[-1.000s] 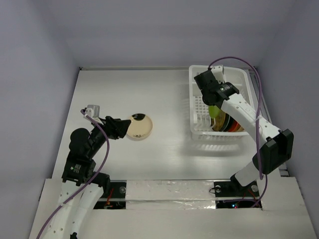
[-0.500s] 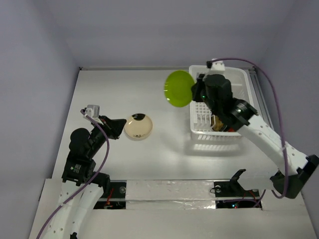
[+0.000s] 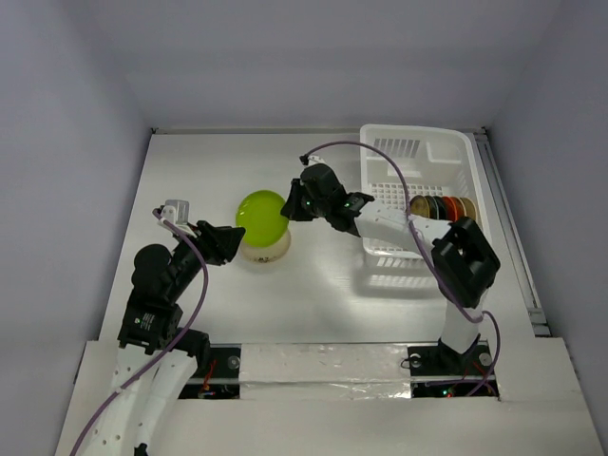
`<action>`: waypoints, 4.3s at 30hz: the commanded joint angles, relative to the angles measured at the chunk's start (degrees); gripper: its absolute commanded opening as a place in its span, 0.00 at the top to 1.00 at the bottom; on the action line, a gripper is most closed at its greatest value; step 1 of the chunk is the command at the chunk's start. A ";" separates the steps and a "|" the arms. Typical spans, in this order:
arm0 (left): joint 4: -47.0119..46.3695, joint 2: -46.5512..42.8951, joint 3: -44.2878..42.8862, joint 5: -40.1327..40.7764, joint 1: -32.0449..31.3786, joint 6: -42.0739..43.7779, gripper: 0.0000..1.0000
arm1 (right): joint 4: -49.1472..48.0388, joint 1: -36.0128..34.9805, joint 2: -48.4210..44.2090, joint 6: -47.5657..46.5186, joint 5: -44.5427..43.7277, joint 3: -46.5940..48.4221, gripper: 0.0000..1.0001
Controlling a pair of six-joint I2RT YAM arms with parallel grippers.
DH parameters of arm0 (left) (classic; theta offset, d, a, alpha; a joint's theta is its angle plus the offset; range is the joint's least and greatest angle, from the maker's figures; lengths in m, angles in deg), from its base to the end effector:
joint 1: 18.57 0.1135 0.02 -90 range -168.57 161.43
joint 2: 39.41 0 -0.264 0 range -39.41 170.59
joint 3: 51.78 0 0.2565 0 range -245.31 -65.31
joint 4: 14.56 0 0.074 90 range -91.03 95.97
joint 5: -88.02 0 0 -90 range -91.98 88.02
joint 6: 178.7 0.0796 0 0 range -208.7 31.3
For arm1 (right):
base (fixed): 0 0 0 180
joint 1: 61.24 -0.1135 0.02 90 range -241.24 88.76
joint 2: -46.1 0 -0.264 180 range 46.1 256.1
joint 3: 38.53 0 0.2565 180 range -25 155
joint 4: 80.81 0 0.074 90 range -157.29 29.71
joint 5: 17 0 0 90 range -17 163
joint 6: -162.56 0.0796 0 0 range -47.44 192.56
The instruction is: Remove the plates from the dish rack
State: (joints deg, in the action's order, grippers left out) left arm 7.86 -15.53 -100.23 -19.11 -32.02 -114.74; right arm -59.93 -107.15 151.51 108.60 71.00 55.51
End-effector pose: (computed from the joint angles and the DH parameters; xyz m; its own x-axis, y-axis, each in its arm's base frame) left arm 0.1519 -0.0604 0.3327 -0.1905 -0.3858 -0.9027 0.4729 0.7697 -0.4288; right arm 0.3300 0.3367 0.2355 -0.7105 0.1117 -0.6948 -0.3454 0.8049 0.4825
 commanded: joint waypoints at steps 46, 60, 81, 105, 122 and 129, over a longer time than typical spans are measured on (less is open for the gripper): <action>-2.56 -0.68 -0.24 -0.63 0.53 -0.06 0.61 | 31.65 9.07 -28.93 -8.17 -37.63 -8.70 0.98; -2.73 -0.24 -0.06 -0.80 -0.52 0.03 0.61 | 36.15 19.98 -30.08 -11.60 -41.59 -12.13 0.60; -2.64 -1.03 -0.15 -0.63 -0.52 -0.15 0.61 | 36.15 22.71 -22.09 -15.64 -38.60 -11.61 0.76; -2.56 -1.82 -0.15 -0.45 -0.52 -0.15 0.61 | 51.36 15.24 -13.12 -16.52 -53.81 2.62 1.00; -2.12 -1.55 -0.50 -0.01 -0.52 -0.15 0.59 | 50.41 6.47 -23.83 -14.66 -54.87 11.52 1.00; -2.03 -1.29 -0.59 0.51 0.01 0.03 0.66 | 16.50 2.32 -31.31 -13.29 -22.04 -3.05 1.00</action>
State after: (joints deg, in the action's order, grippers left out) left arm 7.86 -16.77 -100.23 -19.08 -32.06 -114.83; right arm -23.06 -103.85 120.86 93.21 32.00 57.65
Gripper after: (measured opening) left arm 0.359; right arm 0.109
